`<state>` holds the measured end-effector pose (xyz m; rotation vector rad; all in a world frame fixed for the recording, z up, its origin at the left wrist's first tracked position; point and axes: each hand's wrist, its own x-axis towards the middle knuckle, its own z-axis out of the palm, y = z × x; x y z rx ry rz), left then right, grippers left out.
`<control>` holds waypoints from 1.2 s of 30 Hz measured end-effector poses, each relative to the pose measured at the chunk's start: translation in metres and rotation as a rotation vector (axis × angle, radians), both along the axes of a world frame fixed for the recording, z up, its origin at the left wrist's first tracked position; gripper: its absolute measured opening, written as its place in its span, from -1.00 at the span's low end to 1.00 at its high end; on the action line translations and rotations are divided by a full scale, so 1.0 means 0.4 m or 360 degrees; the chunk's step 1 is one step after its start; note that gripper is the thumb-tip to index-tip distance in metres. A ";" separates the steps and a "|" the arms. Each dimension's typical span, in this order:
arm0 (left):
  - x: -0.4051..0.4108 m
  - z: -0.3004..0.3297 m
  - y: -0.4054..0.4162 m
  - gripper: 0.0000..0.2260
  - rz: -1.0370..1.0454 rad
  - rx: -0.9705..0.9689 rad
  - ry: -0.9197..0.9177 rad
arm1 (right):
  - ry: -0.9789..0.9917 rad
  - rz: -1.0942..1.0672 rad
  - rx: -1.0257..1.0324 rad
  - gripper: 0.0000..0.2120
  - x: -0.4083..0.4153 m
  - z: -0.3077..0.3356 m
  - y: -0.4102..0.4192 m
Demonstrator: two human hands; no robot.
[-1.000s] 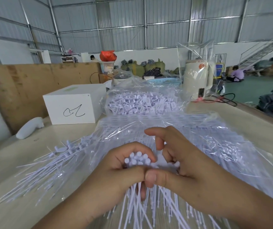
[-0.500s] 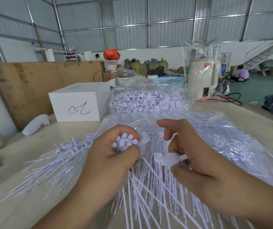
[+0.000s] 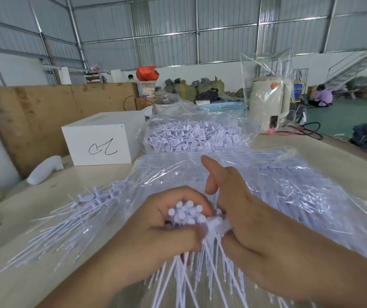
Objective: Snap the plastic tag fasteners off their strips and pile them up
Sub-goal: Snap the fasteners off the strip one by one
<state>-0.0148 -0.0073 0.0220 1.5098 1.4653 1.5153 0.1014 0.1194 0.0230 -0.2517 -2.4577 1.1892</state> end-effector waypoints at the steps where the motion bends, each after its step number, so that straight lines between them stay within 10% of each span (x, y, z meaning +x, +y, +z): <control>1: -0.003 0.000 0.000 -0.90 -0.0043 -0.0015 0.0006 | 0.0059 -0.0101 0.0268 -0.77 -0.009 0.004 0.010; 3: -0.006 0.003 -0.003 -0.88 -0.0145 -0.0078 0.0020 | -0.0080 -0.0047 0.0698 -0.22 0.019 -0.003 0.000; 6: -0.006 0.006 -0.006 -0.82 -0.0305 -0.0261 0.0074 | -0.0077 0.0035 0.0947 -0.01 0.040 -0.019 -0.006; 11: -0.017 0.014 -0.008 -0.84 -0.0239 -0.0274 0.0156 | 0.0014 0.0112 0.0867 -0.26 0.050 -0.013 -0.007; 14: -0.029 0.017 -0.012 -0.93 -0.0086 -0.0163 0.0104 | -0.0123 0.0019 0.0784 -0.87 0.072 0.023 0.023; 19: -0.020 0.009 -0.012 -0.93 -0.0131 -0.0160 0.0095 | -0.0193 0.0216 0.0279 -0.53 0.086 0.047 0.071; 28: 0.017 0.009 0.006 -0.94 0.0176 0.0234 -0.0134 | 0.0300 -0.0413 0.0625 -0.54 0.049 0.034 0.007; 32: 0.047 -0.001 0.014 -0.91 0.0288 0.0331 -0.0201 | 0.0751 -0.0667 0.0252 -0.51 0.044 0.047 0.023; 36: 0.043 0.003 0.017 -0.89 0.0224 0.0287 -0.0248 | 0.0507 -0.0053 0.0030 -0.69 0.071 0.047 0.045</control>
